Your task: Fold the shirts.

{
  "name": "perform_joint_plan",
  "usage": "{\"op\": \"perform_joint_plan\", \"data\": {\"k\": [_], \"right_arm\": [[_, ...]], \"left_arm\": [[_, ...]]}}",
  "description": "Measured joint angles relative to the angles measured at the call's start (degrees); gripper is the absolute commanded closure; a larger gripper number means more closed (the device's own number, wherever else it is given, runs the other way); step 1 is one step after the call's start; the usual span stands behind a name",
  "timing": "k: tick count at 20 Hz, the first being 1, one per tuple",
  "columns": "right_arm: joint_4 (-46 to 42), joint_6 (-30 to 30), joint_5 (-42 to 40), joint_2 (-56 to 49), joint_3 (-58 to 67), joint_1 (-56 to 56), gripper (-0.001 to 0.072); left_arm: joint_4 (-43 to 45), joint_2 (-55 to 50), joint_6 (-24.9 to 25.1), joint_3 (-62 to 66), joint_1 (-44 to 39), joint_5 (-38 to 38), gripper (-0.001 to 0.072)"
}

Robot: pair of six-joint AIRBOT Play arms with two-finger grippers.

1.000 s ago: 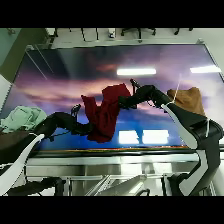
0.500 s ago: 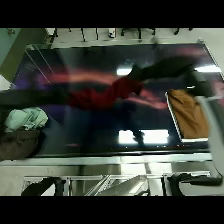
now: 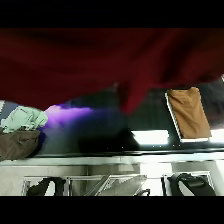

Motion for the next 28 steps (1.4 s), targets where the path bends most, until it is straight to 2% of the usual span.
{"op": "perform_joint_plan", "data": {"k": [5,7,10,15,17,20,21,22,23,24,28], "right_arm": [[-2.8,0.0,-4.4,-2.4,0.0,-0.2,0.0686],[-3.5,0.6,-7.7,-7.4,-1.8,0.1,0.0686],[-3.4,1.1,-10.3,-16.3,-8.5,1.8,0.0686],[-2.3,1.5,-4.8,-37.1,-22.1,5.7,0.0686],[-0.1,1.4,-1.2,-45.4,-23.7,6.1,0.0686],[1.9,1.2,3.1,-53.3,-22.6,6.0,0.0685],[2.3,0.8,4.2,-54.5,-21.5,5.6,0.0674],[2.5,0.4,5.2,-55.5,-20.1,5.0,0.056],[2.6,0.2,5.4,-56.1,-18.5,4.2,0.0321],[2.8,-0.1,4.9,-56.5,-16.5,3.1,0.0221],[2.2,-0.5,-4.2,-57.3,-8.7,-3.9,0.0222]], "left_arm": [[-0.1,-7.9,-1.0,7.6,3.1,10.2,0.0693],[0.0,-12.1,-0.9,4.6,0.8,14.1,0.0693],[1.9,-19.0,1.4,-6.1,-6.2,15.8,0.0693],[12.5,-35.6,3.7,-26.1,-18.2,5.1,0.0693],[14.8,-43.9,3.9,-27.4,-20.2,0.7,0.0692],[16.4,-54.1,4.1,-22.4,-20.8,-1.9,0.0684],[16.8,-56.7,4.1,-19.7,-20.7,-1.9,0.0437],[16.9,-58.6,4.1,-17.1,-20.5,-1.9,0.0013],[17.2,-60.1,4.1,-14.4,-20.2,-1.4,0.0011],[17.3,-61.2,3.7,-11.7,-19.8,-0.3,0.0011],[17.7,-62.6,0.6,-2.4,-16.8,11.3,0.0011]]}}
